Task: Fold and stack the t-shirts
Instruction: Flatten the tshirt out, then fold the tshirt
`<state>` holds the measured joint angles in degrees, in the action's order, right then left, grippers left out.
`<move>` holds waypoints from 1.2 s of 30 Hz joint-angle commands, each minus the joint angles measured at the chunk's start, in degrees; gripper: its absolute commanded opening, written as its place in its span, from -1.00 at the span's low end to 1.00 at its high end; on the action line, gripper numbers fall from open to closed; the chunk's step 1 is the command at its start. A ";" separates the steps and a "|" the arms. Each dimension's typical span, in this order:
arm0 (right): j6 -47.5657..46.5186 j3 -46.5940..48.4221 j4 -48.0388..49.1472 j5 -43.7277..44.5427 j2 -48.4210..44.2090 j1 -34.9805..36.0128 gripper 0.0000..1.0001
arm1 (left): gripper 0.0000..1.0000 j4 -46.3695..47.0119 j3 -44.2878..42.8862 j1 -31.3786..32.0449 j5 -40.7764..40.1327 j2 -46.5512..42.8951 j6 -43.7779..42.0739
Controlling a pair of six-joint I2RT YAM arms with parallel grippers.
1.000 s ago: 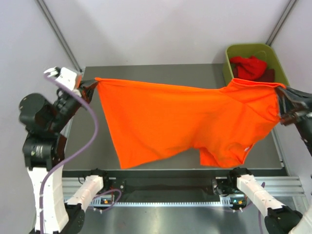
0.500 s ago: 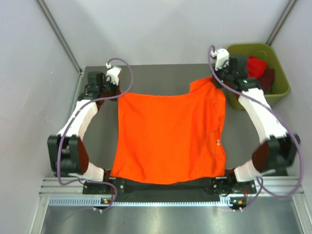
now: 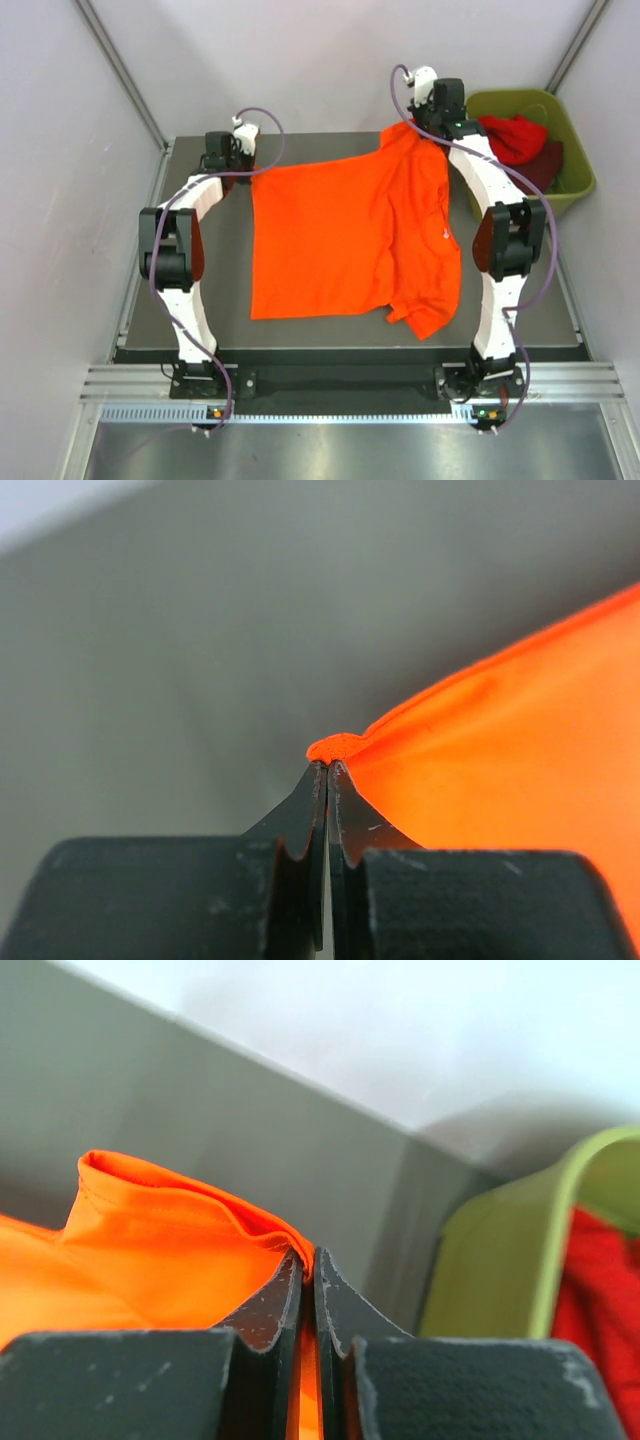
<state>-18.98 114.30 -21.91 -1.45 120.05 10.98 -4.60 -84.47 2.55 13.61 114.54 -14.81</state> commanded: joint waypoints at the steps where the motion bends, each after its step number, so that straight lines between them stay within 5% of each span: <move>1: -2.02 5.14 7.85 5.41 0.71 1.58 -1.00 | -1.00 9.08 -5.44 -0.35 -3.58 0.59 1.79; 10: -4.39 10.50 10.84 5.67 4.75 3.34 -1.00 | -1.00 12.00 -10.09 -0.17 -9.12 1.38 -0.20; 18: -3.16 4.28 7.32 4.27 6.78 3.61 -1.00 | -1.00 12.42 -14.75 -0.87 -11.58 7.62 -5.76; 28: -4.48 -0.66 7.76 6.02 6.86 1.15 -1.00 | -1.00 6.19 -23.46 -1.32 -8.51 13.08 -5.06; 36: -7.11 -3.72 4.42 3.21 1.42 -1.05 -1.00 | -1.00 -5.93 -21.19 -1.32 1.66 5.97 -6.19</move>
<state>-24.16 111.94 -17.17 2.81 127.35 11.00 -5.06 -105.82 1.56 8.54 127.50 -19.38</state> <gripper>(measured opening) 0.021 0.012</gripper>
